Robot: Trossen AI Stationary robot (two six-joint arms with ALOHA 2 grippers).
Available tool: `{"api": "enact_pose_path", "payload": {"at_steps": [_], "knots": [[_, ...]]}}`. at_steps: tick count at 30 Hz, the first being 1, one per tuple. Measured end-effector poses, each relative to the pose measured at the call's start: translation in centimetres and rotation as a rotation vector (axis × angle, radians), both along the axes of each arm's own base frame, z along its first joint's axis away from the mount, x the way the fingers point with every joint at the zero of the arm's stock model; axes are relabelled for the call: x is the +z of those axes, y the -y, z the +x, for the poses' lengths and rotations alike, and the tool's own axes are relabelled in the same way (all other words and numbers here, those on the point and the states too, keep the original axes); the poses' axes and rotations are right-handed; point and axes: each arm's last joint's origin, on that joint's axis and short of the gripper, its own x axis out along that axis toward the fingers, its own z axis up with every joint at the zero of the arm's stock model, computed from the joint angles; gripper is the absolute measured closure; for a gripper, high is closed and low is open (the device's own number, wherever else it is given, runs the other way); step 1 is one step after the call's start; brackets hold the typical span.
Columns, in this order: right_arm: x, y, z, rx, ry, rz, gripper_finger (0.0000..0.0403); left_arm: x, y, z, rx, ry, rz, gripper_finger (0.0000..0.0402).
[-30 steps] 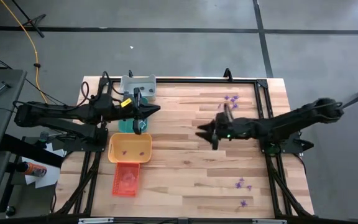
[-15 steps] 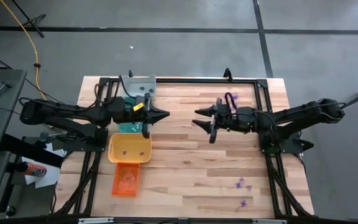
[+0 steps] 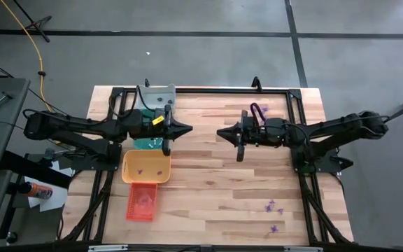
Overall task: Sort Halloween decoration
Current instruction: Put the purple witch hat toy in the yellow bin
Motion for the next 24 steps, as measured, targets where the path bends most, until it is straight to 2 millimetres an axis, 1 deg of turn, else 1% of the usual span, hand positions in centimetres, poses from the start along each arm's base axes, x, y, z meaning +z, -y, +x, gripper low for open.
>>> {"api": "enact_pose_path", "payload": {"at_steps": [3,5,7,10,12,15,18,21,24], "knots": [[0.0,0.2,0.0,0.019,0.000,0.002,0.0391,-0.1,0.1,0.0,-0.024,-0.012,0.051,0.0401],[0.0,0.4,0.0,0.017,0.001,0.003,0.0399,-0.1,0.1,0.0,-0.029,-0.012,0.056,0.0401],[0.0,0.4,0.0,0.016,0.003,0.028,0.0395,-0.2,0.1,0.0,-0.030,-0.018,0.057,0.0401],[-0.4,0.3,0.0,0.034,-0.028,0.124,0.0384,-0.3,0.1,0.0,-0.030,-0.031,0.056,0.0401],[-1.1,0.1,-0.1,0.095,-0.099,0.235,0.0380,-0.4,0.1,0.0,-0.031,-0.048,0.048,0.0401],[-2.8,-0.9,-0.6,0.202,-0.297,0.438,0.0377,-0.7,0.1,0.0,-0.029,-0.074,0.022,0.0402],[-5.0,-2.7,-1.8,0.218,-0.579,0.616,0.0377,-1.0,0.0,0.0,-0.008,-0.104,0.002,0.0402],[-6.6,-5.2,-3.7,0.179,-0.832,0.718,0.0377,-1.2,-0.1,0.0,0.016,-0.128,-0.001,0.0401],[-7.8,-7.8,-5.8,0.140,-0.999,0.764,0.0377,-1.2,-0.1,0.0,0.019,-0.128,-0.001,0.0401]]}}
